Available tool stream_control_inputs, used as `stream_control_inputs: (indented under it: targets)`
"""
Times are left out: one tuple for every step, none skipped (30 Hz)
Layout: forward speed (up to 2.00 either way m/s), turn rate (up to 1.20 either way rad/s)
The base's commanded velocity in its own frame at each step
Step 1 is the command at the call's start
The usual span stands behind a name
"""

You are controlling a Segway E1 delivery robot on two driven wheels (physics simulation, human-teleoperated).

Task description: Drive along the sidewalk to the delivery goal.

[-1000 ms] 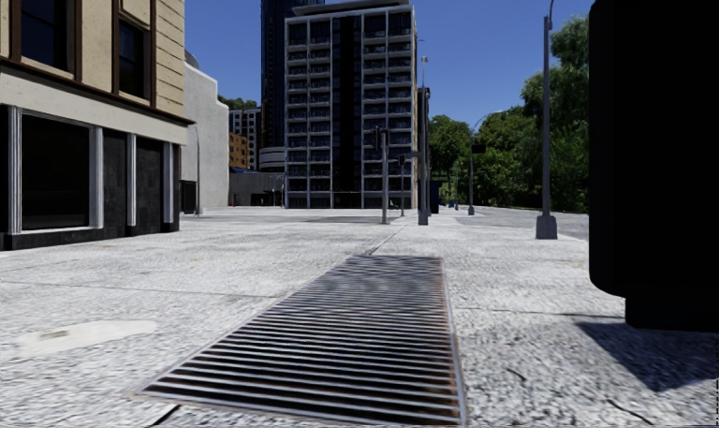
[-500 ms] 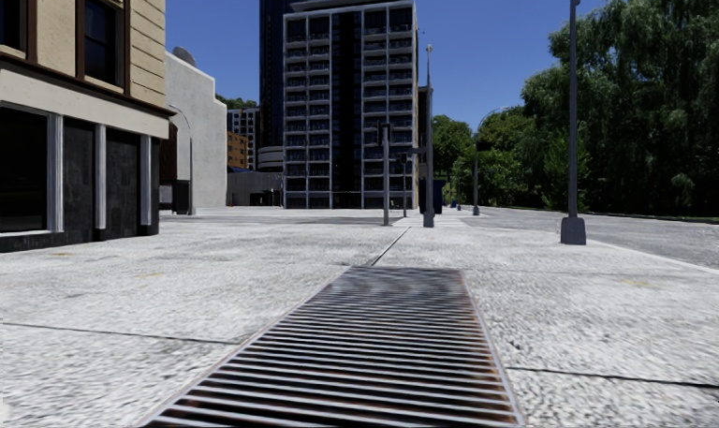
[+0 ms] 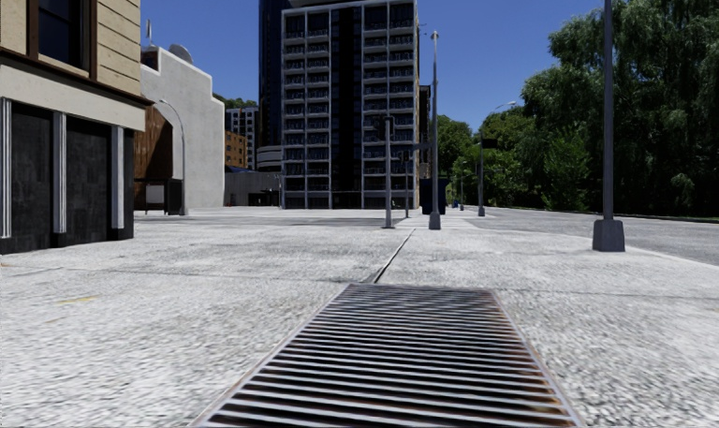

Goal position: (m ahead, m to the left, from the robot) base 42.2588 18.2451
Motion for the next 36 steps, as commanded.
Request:
stream_control_inputs:
  targets:
    - [2.00,-0.22]
    - [2.00,-0.22]
    - [2.00,-0.22]
    - [2.00,-0.23]
    - [2.00,-0.23]
    - [2.00,-0.23]
    - [2.00,-0.21]
    - [2.00,-0.09]
    - [2.00,0.00]
    - [2.00,0.00]
    - [2.00,0.00]
    - [2.00,0.00]
    - [2.00,0.00]
    - [2.00,0.00]
    - [2.00,0.00]
    - [2.00,0.00]
    - [2.00,0.00]
    - [2.00,0.00]
    - [2.00,0.00]
    - [2.00,0.00]
    - [2.00,0.00]
    - [2.00,0.00]
    - [2.00,-0.19]
    - [2.00,-0.27]
    - [2.00,-0.29]
    - [2.00,-0.29]
    - [2.00,-0.29]
    - [2.00,-0.29]
    - [2.00,-0.29]
    - [2.00,-0.29]
    - [2.00,-0.29]
    - [2.00,-0.24]
    - [2.00,-0.04]
    - [2.00,0.00]
    - [2.00,0.00]
    - [2.00,0.00]
